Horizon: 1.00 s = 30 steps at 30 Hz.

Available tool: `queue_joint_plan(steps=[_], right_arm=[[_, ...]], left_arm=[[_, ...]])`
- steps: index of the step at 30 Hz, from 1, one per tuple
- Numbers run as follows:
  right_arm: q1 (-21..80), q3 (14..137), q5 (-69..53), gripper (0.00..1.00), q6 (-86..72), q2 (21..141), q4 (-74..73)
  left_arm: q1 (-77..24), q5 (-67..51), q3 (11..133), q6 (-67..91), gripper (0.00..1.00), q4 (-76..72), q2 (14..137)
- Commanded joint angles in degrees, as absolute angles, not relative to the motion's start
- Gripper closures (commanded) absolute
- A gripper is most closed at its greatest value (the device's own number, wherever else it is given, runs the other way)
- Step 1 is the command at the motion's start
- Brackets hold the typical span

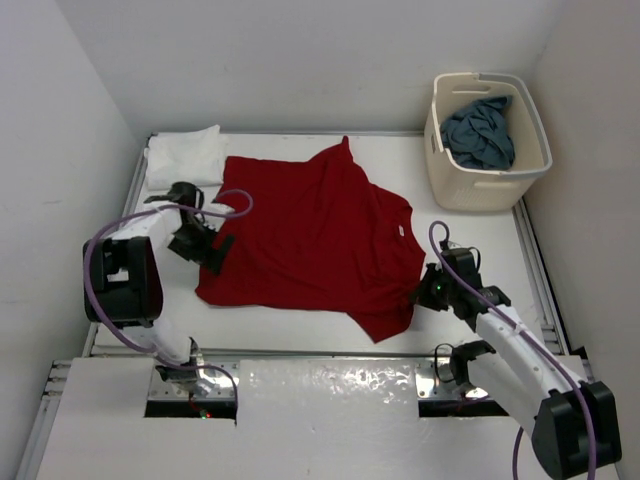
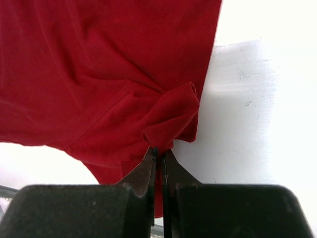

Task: Fold and stack the t-shirts
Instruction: Flatten out the tshirt

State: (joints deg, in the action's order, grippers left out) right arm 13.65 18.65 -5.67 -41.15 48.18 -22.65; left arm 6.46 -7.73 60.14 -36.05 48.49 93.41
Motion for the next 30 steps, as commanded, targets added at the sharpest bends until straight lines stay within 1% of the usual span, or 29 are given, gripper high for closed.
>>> queue_joint_plan(steps=[1,5,7,8,9,10,12,13,14,15,16,17,20,21,23,24,26,27,28,29,30], right_arm=[[13.97,18.81,-4.04,1.0,-40.52,47.46,-20.31],[13.97,17.84,-3.17,1.0,-41.48,46.58,-19.78],[13.97,17.14,-3.34,1.0,-41.83,46.41,-18.73],[13.97,17.05,-3.25,1.0,-42.1,46.49,-18.55],[13.97,17.05,-3.34,1.0,-42.19,46.67,-18.54],[13.97,17.05,-3.34,1.0,-42.1,47.28,-18.72],[13.89,17.14,-3.52,1.0,-42.1,47.81,-18.98],[13.97,17.23,-3.52,1.0,-42.01,48.07,-18.98],[13.89,17.14,-3.52,1.0,-41.92,48.51,-18.98],[13.89,16.7,-3.25,1.0,-42.01,48.78,-18.81],[13.89,16.35,-3.08,1.0,-42.71,50.08,-15.5],[13.89,16.35,-3.08,1.0,-42.71,51.14,-15.47],[12.14,24.22,-3.42,1.0,-39.39,58.06,-10.73],[11.35,34.61,-4.65,1.0,-35.89,66.19,-11.51],[9.07,48.96,-6.23,1.0,-33.06,75.98,-15.18],[8.18,65.57,-6.76,1.0,-32.18,85.07,-19.64],[5.38,82.53,-7.29,1.0,-32.43,92.69,-22.66],[3.8,99.15,-7.47,1.0,-34.35,98.73,-24.76],[3.26,107.15,-7.47,1.0,-34.97,101.31,-25.57],[2.99,123.06,-6.69,1.0,-35.5,103.69,-26.53],[2.64,130.44,-6.16,1.0,-35.86,106.06,-27.15]], left_arm=[[4.57,-3.71,56.79,-28.39,0.0,43.87,94.12],[4.39,3.85,52.22,-28.04,0.0,38.69,96.85],[4.48,3.96,49.75,-27.25,0.03,37.01,97.21],[3.87,3.61,49.31,-26.9,0.06,35.7,97.56],[3.52,3.17,48.96,-26.72,0.12,35.51,97.82],[3.08,2.47,48.61,-26.72,0.15,35.59,98.08],[1.59,0.27,48.25,-27.07,0.34,36.38,98.52],[1.23,-1.3,47.73,-27.42,0.5,36.56,98.61],[0.71,-1.49,47.55,-27.42,0.91,36.04,98.53],[0.7,-1.84,47.2,-27.86,0.97,35.69,98.35],[0.7,-3.76,47.81,-28.91,1.0,35.16,99.22],[0.7,-3.78,47.81,-28.92,1.0,35.24,99.23],[0.7,-2.47,57.09,-29.62,1.0,36.29,101.33],[0.7,-1.94,66.96,-29.36,1.0,37.17,103.17],[0.7,-1.85,81.57,-28.66,1.0,41.98,106.77],[0.7,-1.67,101.23,-27.26,1.0,44.8,109.4],[0.53,-1.06,126.07,-24.63,1.0,52.77,120.45],[0.44,2.16,152.84,-24.09,1.0,53.17,127.98],[-0.6,4.37,161.19,-24.43,1.0,49.78,129.1],[-1.66,6.74,160.06,-26.17,1.0,44.7,127.46],[-1.84,8.86,151.52,-26.54,1.0,37.34,123.7]])
